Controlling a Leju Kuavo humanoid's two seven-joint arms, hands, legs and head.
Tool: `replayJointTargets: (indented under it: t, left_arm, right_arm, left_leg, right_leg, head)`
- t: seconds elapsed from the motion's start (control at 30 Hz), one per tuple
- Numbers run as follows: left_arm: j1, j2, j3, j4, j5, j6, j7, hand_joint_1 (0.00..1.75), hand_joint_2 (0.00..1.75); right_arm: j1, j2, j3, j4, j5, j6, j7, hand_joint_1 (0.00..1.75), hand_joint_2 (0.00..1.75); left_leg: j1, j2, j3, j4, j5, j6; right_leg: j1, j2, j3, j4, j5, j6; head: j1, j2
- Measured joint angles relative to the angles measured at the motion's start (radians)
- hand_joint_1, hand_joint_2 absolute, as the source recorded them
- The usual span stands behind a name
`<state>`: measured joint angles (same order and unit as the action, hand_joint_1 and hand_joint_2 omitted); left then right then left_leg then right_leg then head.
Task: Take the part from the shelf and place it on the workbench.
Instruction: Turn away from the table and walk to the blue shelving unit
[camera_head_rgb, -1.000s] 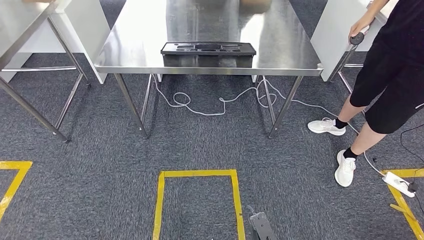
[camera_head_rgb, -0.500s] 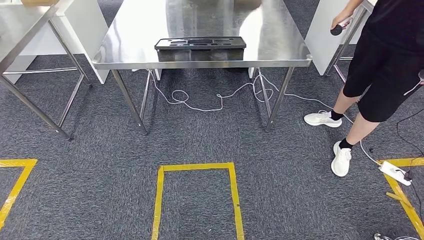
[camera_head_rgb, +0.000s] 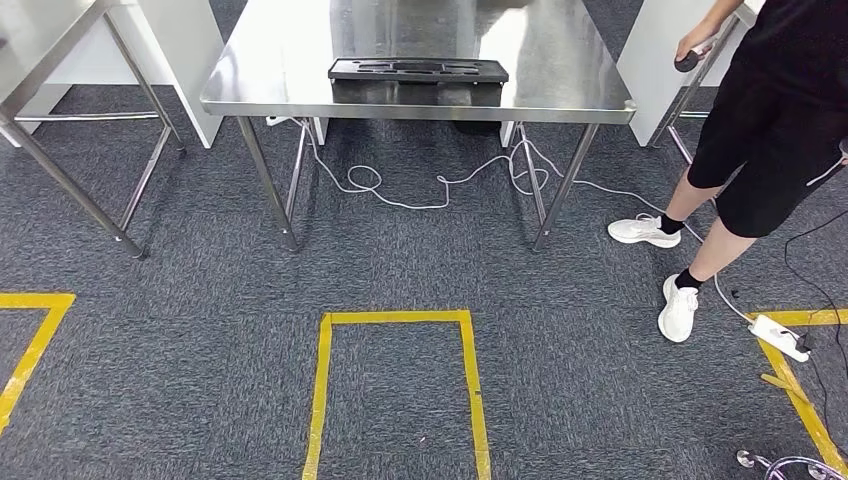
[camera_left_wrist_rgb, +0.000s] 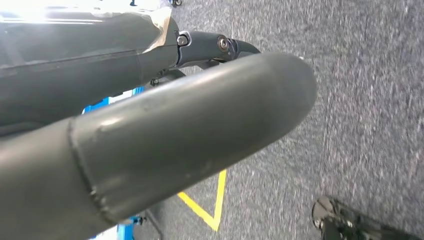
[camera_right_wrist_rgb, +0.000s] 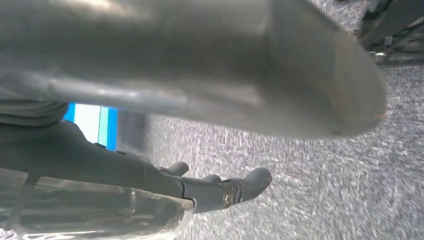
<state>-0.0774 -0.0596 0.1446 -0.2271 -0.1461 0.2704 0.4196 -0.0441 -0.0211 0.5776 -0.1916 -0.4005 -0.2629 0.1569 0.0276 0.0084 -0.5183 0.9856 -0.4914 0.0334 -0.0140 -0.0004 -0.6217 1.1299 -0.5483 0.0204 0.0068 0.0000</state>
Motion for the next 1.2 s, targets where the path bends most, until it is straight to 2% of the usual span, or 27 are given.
replayJointTargets:
  t: [0.07,0.1,0.13,0.2,0.23,0.27,0.3,0.33,0.4,0.43,0.47,0.53,0.57,0.6,0.63,0.67,0.73,0.77,0.8,0.87,0.93,1.0,1.07,1.1,1.13,1.17,1.2]
  left_arm:
    - [0.0,0.0,0.0,0.0,-0.001,0.0,0.0,0.0,0.0]
    - [0.0,0.0,0.0,0.0,-0.001,-0.001,0.0,0.0,0.0]
    - [0.0,-0.001,0.0,0.0,-0.001,-0.002,0.0,0.0,0.0]
    - [-0.001,-0.003,0.0,0.0,-0.001,-0.004,0.0,0.0,0.0]
    - [-0.001,-0.003,0.0,0.0,-0.001,-0.003,0.0,0.0,0.0]
    - [-0.002,-0.004,0.0,0.0,-0.001,-0.001,0.0,0.0,0.0]
    - [-0.003,-0.004,0.0,0.0,-0.001,0.0,0.0,0.0,0.0]
    - [-0.003,-0.004,0.0,0.0,-0.001,0.002,0.0,0.0,0.0]
    - [-0.004,-0.004,0.0,0.0,-0.001,0.003,0.0,0.0,0.0]
    - [-0.004,-0.004,0.0,0.0,-0.001,0.004,0.0,0.0,0.0]
    - [-0.004,-0.004,0.0,0.0,-0.001,0.004,0.0,0.0,0.0]
    - [-0.004,-0.005,0.0,0.0,-0.001,0.004,0.0,0.0,0.0]
    - [-0.004,-0.005,0.0,0.0,-0.001,0.004,0.0,0.0,0.0]
    - [-0.004,-0.005,0.0,0.0,-0.001,0.004,0.0,0.0,0.0]
    - [-0.004,-0.005,0.0,0.0,-0.001,0.003,0.0,0.0,0.0]
    - [-0.005,-0.005,0.0,0.0,-0.001,0.003,0.0,0.0,0.0]
    - [-0.006,-0.005,0.0,0.0,-0.002,0.003,0.0,0.0,0.0]
    - [-0.007,-0.005,0.0,0.0,-0.002,0.003,0.0,0.0,0.0]
    - [-0.008,-0.005,0.0,0.0,-0.002,0.003,0.0,0.0,0.0]
    - [-0.008,-0.005,0.0,0.0,-0.001,0.003,0.0,0.0,0.0]
    - [-0.01,-0.007,0.0,0.0,0.0,0.003,0.0,0.0,0.0]
    - [-0.011,-0.009,0.0,-0.001,0.002,0.003,0.0,0.0,0.0]
    - [-0.012,-0.009,0.0,-0.001,0.004,0.004,0.0,0.0,0.0]
    - [-0.012,-0.009,0.0,-0.001,0.007,0.004,0.0,0.0,0.0]
    - [-0.012,-0.01,0.0,-0.001,0.009,0.005,0.0,0.0,0.0]
    - [-0.013,-0.012,0.0,-0.001,0.011,0.005,0.0,0.0,0.0]
    - [-0.014,-0.013,0.0,-0.002,0.014,0.005,0.0,0.0,0.0]
  right_arm:
    - [0.001,0.0,-0.008,0.001,-0.001,0.007,-0.018,0.0,0.0]
    - [0.001,0.001,-0.01,0.001,0.0,0.01,-0.028,0.0,0.0]
    - [0.001,0.002,-0.011,0.002,0.001,0.012,-0.037,0.0,0.0]
    - [0.0,0.004,-0.011,0.002,0.003,0.013,-0.048,0.0,0.0]
    - [0.0,0.005,-0.011,0.002,0.004,0.013,-0.053,0.0,0.0]
    - [-0.001,0.006,-0.011,0.002,0.006,0.014,-0.057,0.0,0.0]
    - [-0.001,0.008,-0.011,0.002,0.009,0.015,-0.061,0.0,0.0]
    - [-0.001,0.01,-0.011,0.002,0.013,0.016,-0.064,0.0,0.0]
    - [-0.001,0.014,-0.011,0.003,0.019,0.021,-0.068,0.0,0.0]
    - [-0.001,0.015,-0.011,0.004,0.02,0.023,-0.068,0.0,0.0]
    - [-0.001,0.017,-0.011,0.004,0.021,0.025,-0.069,0.0,0.0]
    - [0.0,0.018,-0.011,0.005,0.022,0.026,-0.07,0.0,0.0]
    - [0.0,0.019,-0.011,0.005,0.023,0.027,-0.07,0.0,0.0]
    - [0.001,0.02,-0.011,0.005,0.024,0.027,-0.071,0.0,0.0]
    - [0.001,0.021,-0.011,0.005,0.025,0.028,-0.071,0.0,0.0]
    - [0.002,0.022,-0.011,0.006,0.026,0.028,-0.071,0.0,0.0]
    - [0.003,0.024,-0.011,0.006,0.029,0.027,-0.072,0.0,0.0]
    - [0.002,0.025,-0.011,0.006,0.032,0.027,-0.072,0.0,0.0]
    - [0.001,0.026,-0.01,0.006,0.035,0.026,-0.073,0.0,0.0]
    - [0.0,0.027,-0.01,0.006,0.04,0.026,-0.073,0.0,0.0]
    - [0.0,0.026,-0.009,0.008,0.042,0.026,-0.075,0.0,0.0]
    - [-0.001,0.026,-0.009,0.009,0.04,0.026,-0.101,0.0,0.0]
    - [0.001,0.028,-0.009,0.009,0.033,0.033,-0.198,0.0,0.0]
    - [0.001,0.029,-0.009,0.009,0.029,0.039,-0.27,0.0,0.0]
    - [0.0,0.032,-0.009,0.009,0.027,0.043,-0.347,0.0,0.0]
    - [-0.002,0.035,-0.009,0.008,0.029,0.045,-0.419,0.0,0.0]
    - [-0.007,0.039,-0.01,0.006,0.033,0.044,-0.483,0.0,0.0]
  left_leg:
    - [-0.004,0.005,-0.017,0.0,0.012,0.009]
    - [-0.006,0.007,-0.025,0.001,0.019,0.009]
    - [-0.007,0.007,-0.032,0.001,0.026,0.007]
    - [-0.008,0.008,-0.043,0.002,0.038,0.001]
    - [-0.009,0.007,-0.048,0.003,0.043,-0.004]
    - [-0.012,0.007,-0.051,0.003,0.049,-0.01]
    - [-0.014,0.007,-0.053,0.004,0.054,-0.016]
    - [-0.016,0.007,-0.056,0.004,0.059,-0.021]
    - [-0.014,0.005,-0.061,0.011,0.056,-0.03]
    - [-0.012,0.003,-0.069,0.028,0.036,-0.034]
    - [-0.01,0.001,-0.083,0.065,0.0,-0.038]
    - [-0.007,-0.003,-0.126,0.192,-0.092,-0.044]
    - [-0.007,-0.004,-0.143,0.255,-0.122,-0.047]
    - [-0.007,-0.005,-0.148,0.292,-0.132,-0.048]
    - [-0.007,-0.006,-0.135,0.29,-0.121,-0.048]
    - [-0.007,-0.006,-0.102,0.247,-0.094,-0.047]
    - [-0.008,-0.006,-0.012,0.106,-0.044,-0.04]
    - [-0.009,-0.006,0.02,0.051,-0.031,-0.034]
    - [-0.012,-0.006,0.034,0.022,-0.028,-0.03]
    - [-0.017,-0.006,0.029,0.013,-0.024,-0.018]
    - [-0.015,-0.002,0.019,0.006,-0.009,0.0]
    - [-0.012,0.003,0.003,0.001,0.008,0.015]
    - [-0.014,0.005,-0.018,0.002,0.024,0.019]
    - [-0.014,0.007,-0.029,0.002,0.032,0.017]
    - [-0.015,0.008,-0.039,0.002,0.04,0.015]
    - [-0.014,0.008,-0.047,0.002,0.047,0.012]
    - [-0.014,0.009,-0.054,0.003,0.054,0.009]
  right_leg:
    - [-0.002,0.0,-0.039,0.122,-0.056,-0.002]
    - [-0.002,0.0,-0.04,0.148,-0.059,0.004]
    - [-0.003,0.0,-0.02,0.136,-0.046,0.013]
    - [-0.004,0.0,0.071,0.009,-0.001,0.027]
    - [-0.003,0.001,0.122,-0.068,0.013,0.028]
    - [0.0,0.003,0.158,-0.125,0.019,0.025]
    - [0.003,0.005,0.173,-0.157,0.019,0.022]
    - [0.006,0.007,0.173,-0.166,0.019,0.017]
    - [-0.002,0.007,0.157,-0.165,0.027,0.004]
    - [-0.007,0.006,0.152,-0.166,0.033,-0.007]
    - [-0.011,0.004,0.146,-0.167,0.04,-0.019]
    - [-0.006,0.001,0.135,-0.166,0.053,-0.036]
    - [-0.003,0.0,0.128,-0.164,0.06,-0.039]
    - [-0.001,0.0,0.122,-0.162,0.065,-0.039]
    - [0.0,0.0,0.115,-0.159,0.069,-0.038]
    - [0.001,0.0,0.109,-0.155,0.071,-0.036]
    - [0.004,0.0,0.098,-0.143,0.073,-0.032]
    - [0.007,0.0,0.092,-0.137,0.075,-0.029]
    - [0.009,0.0,0.087,-0.134,0.078,-0.023]
    - [0.012,0.001,0.081,-0.134,0.088,-0.008]
    - [0.012,0.001,0.066,-0.116,0.074,0.0]
    - [0.01,0.001,0.028,-0.031,0.013,-0.004]
    - [0.006,0.001,-0.02,0.102,-0.057,-0.006]
    - [0.004,0.001,-0.029,0.145,-0.072,-0.001]
    - [0.002,0.001,-0.02,0.154,-0.07,0.007]
    - [0.0,0.001,0.011,0.119,-0.052,0.017]
    - [-0.002,0.001,0.058,0.052,-0.028,0.026]
  head:
    - [0.004,0.0]
    - [0.004,0.0]
    - [0.005,0.0]
    - [0.005,0.0]
    - [0.006,0.0]
    - [0.005,0.0]
    - [0.006,0.0]
    - [0.005,0.0]
    - [0.003,0.0]
    - [0.001,0.0]
    - [0.0,0.0]
    - [-0.001,0.0]
    - [-0.001,0.0]
    - [-0.001,0.0]
    - [-0.001,0.0]
    - [-0.001,0.0]
    - [-0.002,0.0]
    - [-0.001,0.0]
    - [-0.001,0.0]
    - [0.0,0.0]
    - [0.0,0.0]
    - [0.004,0.0]
    - [0.009,0.0]
    - [0.009,0.0]
    - [0.01,0.0]
    - [0.01,0.0]
    - [0.011,0.0]
